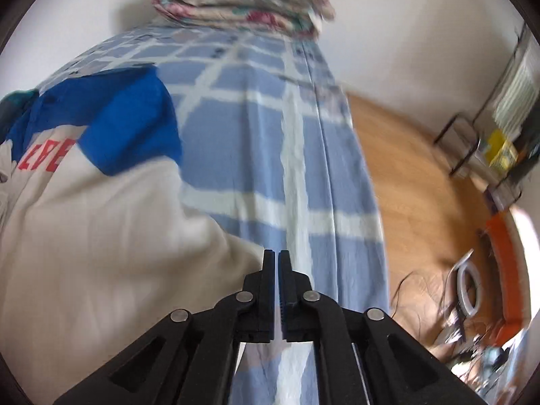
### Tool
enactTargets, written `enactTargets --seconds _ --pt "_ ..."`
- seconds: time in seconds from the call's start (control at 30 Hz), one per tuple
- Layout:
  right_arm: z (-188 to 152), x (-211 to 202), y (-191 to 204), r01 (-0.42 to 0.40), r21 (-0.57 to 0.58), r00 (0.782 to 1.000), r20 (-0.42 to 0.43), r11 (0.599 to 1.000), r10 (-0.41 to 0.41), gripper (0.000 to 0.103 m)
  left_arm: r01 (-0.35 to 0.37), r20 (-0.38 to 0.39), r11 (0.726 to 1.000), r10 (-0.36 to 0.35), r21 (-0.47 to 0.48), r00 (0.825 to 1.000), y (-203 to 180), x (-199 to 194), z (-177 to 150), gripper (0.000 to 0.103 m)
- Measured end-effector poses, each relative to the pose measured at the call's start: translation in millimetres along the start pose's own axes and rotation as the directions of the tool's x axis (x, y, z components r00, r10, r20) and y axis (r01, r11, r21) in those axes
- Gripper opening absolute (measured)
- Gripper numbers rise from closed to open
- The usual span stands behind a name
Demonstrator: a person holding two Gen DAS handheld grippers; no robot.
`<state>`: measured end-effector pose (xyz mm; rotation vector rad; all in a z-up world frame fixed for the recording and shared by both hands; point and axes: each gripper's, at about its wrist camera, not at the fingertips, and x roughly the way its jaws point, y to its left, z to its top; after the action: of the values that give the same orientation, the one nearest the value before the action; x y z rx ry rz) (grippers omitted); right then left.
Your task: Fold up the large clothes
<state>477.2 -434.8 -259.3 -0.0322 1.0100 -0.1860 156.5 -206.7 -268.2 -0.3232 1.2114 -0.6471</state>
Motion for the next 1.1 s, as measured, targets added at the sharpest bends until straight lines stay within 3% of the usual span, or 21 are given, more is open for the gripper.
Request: enactTargets --seconds 0.03,0.2,0.3,0.33,0.53,0.7,0.83,0.9,0.97,1.0,1.03,1.07,1.1 --pt "-2.4 -8.2 -10.0 -0.02 0.037 1.0 0.012 0.999 0.02 0.026 0.0 0.001 1.0 0.0 -0.001 1.0 0.2 -0.6 -0.3 0.001" --pt "-31.4 -63.1 -43.4 -0.196 0.13 0.98 0.039 0.972 0.193 0.033 0.002 0.008 1.0 -0.002 -0.005 1.0 0.1 -0.6 -3.0 0.001" --pt "-67.2 -113.0 -54.3 -0.333 0.17 0.943 0.045 0.928 0.33 0.041 0.003 0.01 1.0 -0.003 -0.014 1.0 3.0 -2.9 -2.1 0.001" --pt "-81.2 -127.7 -54.3 -0.359 0.175 0.933 0.038 0.917 0.358 0.046 0.008 0.011 1.0 -0.007 -0.022 1.0 4.2 -3.6 -2.3 0.001" --pt "-171.7 -185.3 -36.9 -0.47 0.183 0.874 -0.044 0.864 0.484 0.05 0.039 0.019 0.996 -0.037 -0.082 0.999 12.4 -12.3 -7.0 0.003" --pt "-237.5 -177.3 -7.2 -0.499 0.228 0.836 -0.13 0.836 0.534 0.05 0.067 0.013 0.991 -0.066 -0.118 0.998 14.5 -13.8 -14.2 0.01" --pt "-278.0 -157.8 20.3 -0.545 0.277 0.776 -0.19 0.791 0.601 0.05 0.071 -0.001 0.99 -0.072 -0.123 0.997 14.4 -8.5 -21.4 0.01" --pt "-286.4 -150.6 32.9 -0.552 0.27 0.766 -0.208 0.789 0.608 0.05 0.077 -0.003 0.989 -0.078 -0.123 0.997 13.4 -4.4 -24.1 0.01" --pt "-293.7 -144.1 45.1 -0.552 0.261 0.77 -0.204 0.792 0.605 0.05 0.088 -0.009 0.989 -0.089 -0.119 0.996 11.8 0.3 -24.9 0.01" --pt "-292.4 -145.1 47.5 -0.559 0.253 0.775 -0.178 0.79 0.606 0.05 0.097 -0.01 0.988 -0.099 -0.122 0.995 11.6 1.5 -25.2 0.01" --pt "-291.7 -143.6 49.5 -0.567 0.26 0.768 -0.176 0.782 0.616 0.041 0.105 -0.012 0.986 -0.107 -0.127 0.994 11.2 3.2 -25.7 0.009" --pt "-292.0 -142.9 51.2 -0.579 0.269 0.76 -0.165 0.769 0.629 0.029 0.109 -0.012 0.986 -0.112 -0.127 0.994 10.0 4.3 -26.2 0.007" --pt "-293.1 -141.7 52.6 -0.59 0.277 0.75 -0.161 0.759 0.642 0.005 0.107 -0.013 0.987 -0.109 -0.123 0.994 7.7 5.6 -26.2 0.006"
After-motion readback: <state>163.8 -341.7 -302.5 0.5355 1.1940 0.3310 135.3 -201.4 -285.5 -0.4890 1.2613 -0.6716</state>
